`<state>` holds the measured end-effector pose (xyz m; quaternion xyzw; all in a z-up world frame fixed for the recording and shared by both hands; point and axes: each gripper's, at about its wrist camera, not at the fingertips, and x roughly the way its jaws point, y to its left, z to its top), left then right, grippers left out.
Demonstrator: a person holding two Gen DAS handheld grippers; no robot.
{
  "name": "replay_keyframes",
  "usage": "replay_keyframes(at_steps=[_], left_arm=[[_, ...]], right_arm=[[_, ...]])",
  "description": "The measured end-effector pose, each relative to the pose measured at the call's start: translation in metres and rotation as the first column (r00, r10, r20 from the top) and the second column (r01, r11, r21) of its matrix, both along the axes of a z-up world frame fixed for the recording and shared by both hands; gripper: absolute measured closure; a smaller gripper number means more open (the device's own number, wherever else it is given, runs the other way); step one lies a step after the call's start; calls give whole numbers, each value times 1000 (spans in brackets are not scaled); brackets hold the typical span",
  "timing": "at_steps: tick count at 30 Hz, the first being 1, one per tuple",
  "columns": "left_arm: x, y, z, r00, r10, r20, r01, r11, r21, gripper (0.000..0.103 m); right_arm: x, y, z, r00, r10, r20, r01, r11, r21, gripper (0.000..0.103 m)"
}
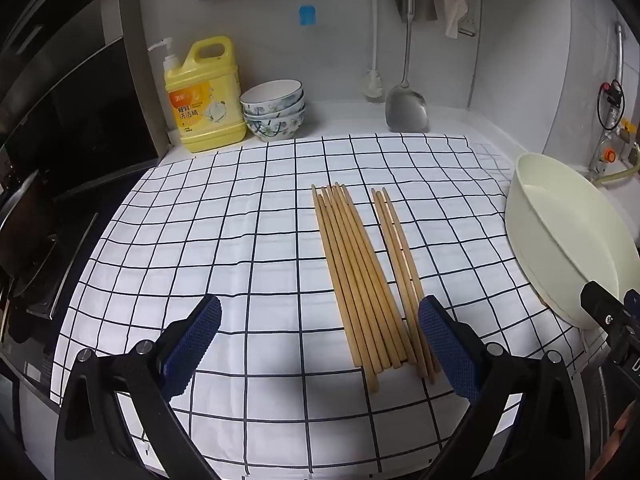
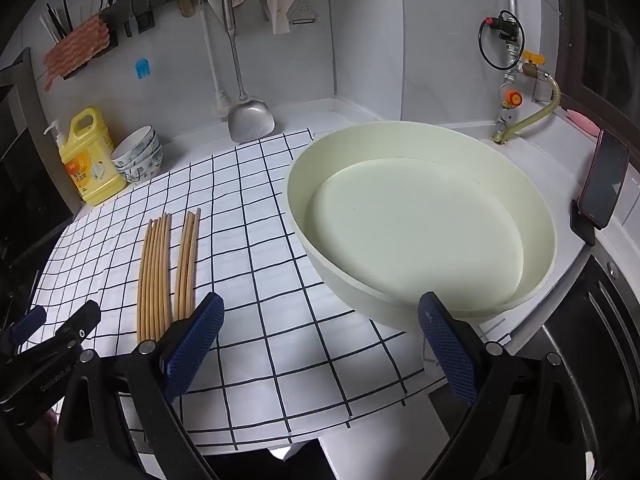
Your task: Organize utensils
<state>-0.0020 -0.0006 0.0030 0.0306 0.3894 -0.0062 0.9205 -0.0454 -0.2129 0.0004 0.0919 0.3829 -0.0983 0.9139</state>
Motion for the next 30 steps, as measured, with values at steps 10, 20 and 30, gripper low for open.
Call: replay_keyframes(at_steps=[10,20,30], left_arm=[[0,0,-1,1000,4,0,-4,1000,-3,6],[-1,1,0,1000,4,1,-4,1000,-6,6],[-1,1,1,1000,4,2,-4,1000,-6,6]], right_arm=[[-1,0,0,1000,-1,2,1,1000,2,10],[-1,-1,1,1000,-1,5,1,1000,6,10],[-1,-1,1,1000,1,6,-1,1000,9,10]])
